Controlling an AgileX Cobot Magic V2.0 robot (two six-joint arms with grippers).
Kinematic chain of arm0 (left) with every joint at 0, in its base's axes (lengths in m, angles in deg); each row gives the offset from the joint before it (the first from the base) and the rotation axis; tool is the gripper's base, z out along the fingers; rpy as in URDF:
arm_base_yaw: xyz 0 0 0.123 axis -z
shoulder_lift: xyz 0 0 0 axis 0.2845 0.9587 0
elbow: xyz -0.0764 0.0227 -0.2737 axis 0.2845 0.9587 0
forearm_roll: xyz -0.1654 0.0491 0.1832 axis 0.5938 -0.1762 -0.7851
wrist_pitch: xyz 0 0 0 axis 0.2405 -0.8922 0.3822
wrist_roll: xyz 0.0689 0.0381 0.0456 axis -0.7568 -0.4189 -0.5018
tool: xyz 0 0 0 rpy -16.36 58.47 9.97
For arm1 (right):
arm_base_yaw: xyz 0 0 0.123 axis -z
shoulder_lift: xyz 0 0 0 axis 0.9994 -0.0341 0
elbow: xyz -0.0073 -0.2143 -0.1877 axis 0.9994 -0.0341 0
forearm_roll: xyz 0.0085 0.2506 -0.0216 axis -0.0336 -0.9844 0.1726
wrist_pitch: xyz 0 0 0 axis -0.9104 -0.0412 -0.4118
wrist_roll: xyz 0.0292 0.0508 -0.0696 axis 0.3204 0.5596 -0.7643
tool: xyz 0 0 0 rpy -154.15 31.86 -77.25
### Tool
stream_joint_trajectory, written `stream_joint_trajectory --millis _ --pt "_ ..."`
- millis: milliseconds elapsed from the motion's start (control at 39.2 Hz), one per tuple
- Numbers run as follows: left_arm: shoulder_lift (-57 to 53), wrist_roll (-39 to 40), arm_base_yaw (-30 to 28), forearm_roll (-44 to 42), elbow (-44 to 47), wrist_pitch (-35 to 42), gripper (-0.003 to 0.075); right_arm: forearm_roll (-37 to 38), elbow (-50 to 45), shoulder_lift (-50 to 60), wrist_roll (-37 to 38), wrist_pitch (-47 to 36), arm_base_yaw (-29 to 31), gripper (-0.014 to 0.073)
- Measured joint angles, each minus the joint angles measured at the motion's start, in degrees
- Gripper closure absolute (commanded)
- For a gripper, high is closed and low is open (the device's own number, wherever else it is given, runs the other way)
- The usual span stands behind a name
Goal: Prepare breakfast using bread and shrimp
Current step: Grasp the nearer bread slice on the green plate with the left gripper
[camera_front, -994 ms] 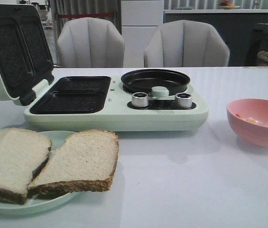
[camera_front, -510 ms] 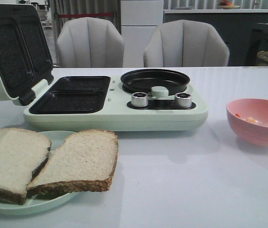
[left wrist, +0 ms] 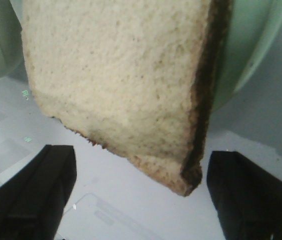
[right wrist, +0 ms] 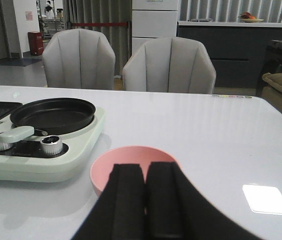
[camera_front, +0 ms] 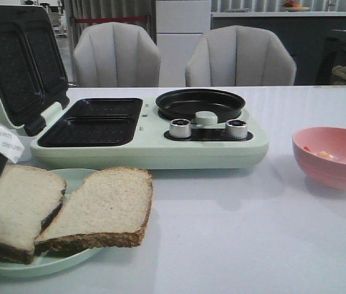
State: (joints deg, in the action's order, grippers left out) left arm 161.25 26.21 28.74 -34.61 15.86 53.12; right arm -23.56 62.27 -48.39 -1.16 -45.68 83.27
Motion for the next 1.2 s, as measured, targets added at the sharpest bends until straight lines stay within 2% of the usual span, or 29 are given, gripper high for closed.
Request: stream_joint_trajectory --millis 382,459,510,688,790,994,1198 --pt "4.17 0.00 -1.73 -3.87 -0.05 3.97 0.0137 0.00 0.00 0.00 0.00 0.00 0.00 0.0453" --pt "4.79 0.00 -2.43 -5.57 -0.05 4.61 0.0160 0.00 0.00 0.00 0.00 0.00 0.00 0.0453" --pt "5.05 0.00 -2.90 -6.62 -0.14 5.07 0.0216 0.00 0.00 0.00 0.00 0.00 0.00 0.0453" --pt "5.16 0.00 -3.64 -7.81 -0.43 5.73 0.0514 0.00 0.00 0.00 0.00 0.00 0.00 0.0453" --pt "5.16 0.00 -3.64 -7.93 -0.56 5.77 0.0615 0.00 0.00 0.00 0.00 0.00 0.00 0.0453" --pt "4.18 0.00 -3.67 -7.69 -0.56 4.78 0.0604 0.00 0.00 0.00 0.00 0.00 0.00 0.0453" --pt "-2.08 0.00 -2.77 -6.57 -2.10 2.38 0.0604 0.00 0.00 0.00 0.00 0.00 0.00 0.0453"
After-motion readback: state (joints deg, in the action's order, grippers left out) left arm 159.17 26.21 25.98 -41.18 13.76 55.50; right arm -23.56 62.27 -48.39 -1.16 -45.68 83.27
